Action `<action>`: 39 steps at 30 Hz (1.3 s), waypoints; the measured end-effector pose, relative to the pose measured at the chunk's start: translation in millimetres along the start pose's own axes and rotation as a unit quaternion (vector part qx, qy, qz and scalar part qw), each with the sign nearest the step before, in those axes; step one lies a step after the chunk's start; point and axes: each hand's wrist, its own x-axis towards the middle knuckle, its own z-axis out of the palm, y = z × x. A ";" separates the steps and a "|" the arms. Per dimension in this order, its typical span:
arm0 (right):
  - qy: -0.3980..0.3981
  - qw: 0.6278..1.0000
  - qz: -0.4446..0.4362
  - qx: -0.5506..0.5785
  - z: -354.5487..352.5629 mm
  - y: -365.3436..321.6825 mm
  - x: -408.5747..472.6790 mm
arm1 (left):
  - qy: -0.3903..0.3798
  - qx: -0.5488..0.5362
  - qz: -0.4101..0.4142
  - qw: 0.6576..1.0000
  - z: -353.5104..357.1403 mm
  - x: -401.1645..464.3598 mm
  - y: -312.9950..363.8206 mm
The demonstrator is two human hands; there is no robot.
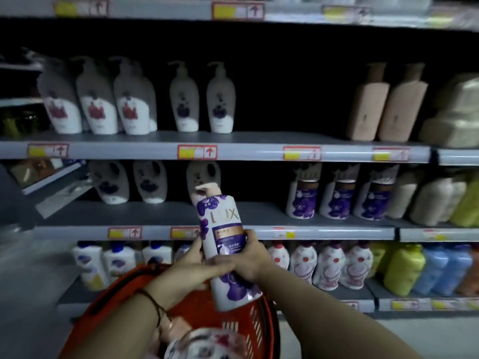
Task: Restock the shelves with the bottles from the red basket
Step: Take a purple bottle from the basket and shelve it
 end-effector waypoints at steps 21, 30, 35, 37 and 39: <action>0.215 0.977 -0.013 0.004 -94.5 48.6 184.4 | -0.106 0.073 0.109 0.986 46.0 252.1 10.9; 0.233 0.972 -0.001 -0.011 -89.2 50.9 253.0 | -0.075 0.065 0.123 0.987 23.5 328.1 -15.2; 0.253 0.967 -0.035 -0.016 -72.6 61.3 261.1 | -0.053 0.095 0.147 0.983 19.1 344.2 -35.6; 0.264 0.963 -0.051 -0.031 -68.1 67.7 260.0 | -0.060 0.107 0.158 0.980 22.0 345.0 -40.6; 0.263 0.962 -0.063 -0.040 -65.9 73.2 258.1 | -0.060 0.122 0.172 0.976 23.4 345.7 -46.2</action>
